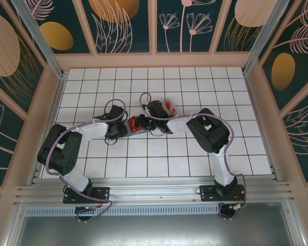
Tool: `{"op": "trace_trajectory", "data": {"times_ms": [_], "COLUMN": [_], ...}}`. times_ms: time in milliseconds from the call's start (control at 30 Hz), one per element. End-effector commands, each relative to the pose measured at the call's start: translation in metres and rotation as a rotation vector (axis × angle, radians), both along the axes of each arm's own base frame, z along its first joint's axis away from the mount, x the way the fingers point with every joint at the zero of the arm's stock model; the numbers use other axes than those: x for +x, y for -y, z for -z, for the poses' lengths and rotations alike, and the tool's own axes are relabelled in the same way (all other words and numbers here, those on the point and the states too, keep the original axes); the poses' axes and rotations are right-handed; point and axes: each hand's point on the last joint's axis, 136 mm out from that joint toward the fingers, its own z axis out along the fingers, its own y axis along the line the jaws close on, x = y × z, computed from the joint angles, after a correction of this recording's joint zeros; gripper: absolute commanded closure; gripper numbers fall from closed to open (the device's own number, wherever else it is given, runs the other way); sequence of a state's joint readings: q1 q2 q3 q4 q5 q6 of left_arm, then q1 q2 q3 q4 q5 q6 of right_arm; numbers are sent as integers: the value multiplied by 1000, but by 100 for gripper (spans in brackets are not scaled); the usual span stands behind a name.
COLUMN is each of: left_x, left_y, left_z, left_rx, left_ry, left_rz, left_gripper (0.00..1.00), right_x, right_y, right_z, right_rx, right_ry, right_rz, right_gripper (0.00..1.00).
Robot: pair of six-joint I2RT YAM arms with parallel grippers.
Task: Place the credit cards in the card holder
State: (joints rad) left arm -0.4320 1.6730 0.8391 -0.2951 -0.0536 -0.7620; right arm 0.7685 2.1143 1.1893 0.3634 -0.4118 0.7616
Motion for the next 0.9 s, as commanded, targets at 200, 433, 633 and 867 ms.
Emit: {"op": "trace_trajectory", "data": {"times_ms": [200, 433, 633, 867], "left_x": [-23, -23, -21, -21], "left_y": [-15, -15, -16, -15], "left_z": [54, 53, 52, 51], "left_rx": [59, 66, 72, 65], "left_ry": [-119, -119, -118, -117], "left_rz": [9, 11, 10, 6], "left_gripper": [75, 75, 75, 75], "right_x": [-34, -53, -58, -51], "right_y": [4, 11, 10, 2], "right_z": [68, 67, 60, 58], "right_rx": [-232, -259, -256, -302], "right_ry": [-59, -109, -123, -105], "right_rz": [-57, -159, -215, -196], "right_gripper": [100, 100, 100, 98]}}
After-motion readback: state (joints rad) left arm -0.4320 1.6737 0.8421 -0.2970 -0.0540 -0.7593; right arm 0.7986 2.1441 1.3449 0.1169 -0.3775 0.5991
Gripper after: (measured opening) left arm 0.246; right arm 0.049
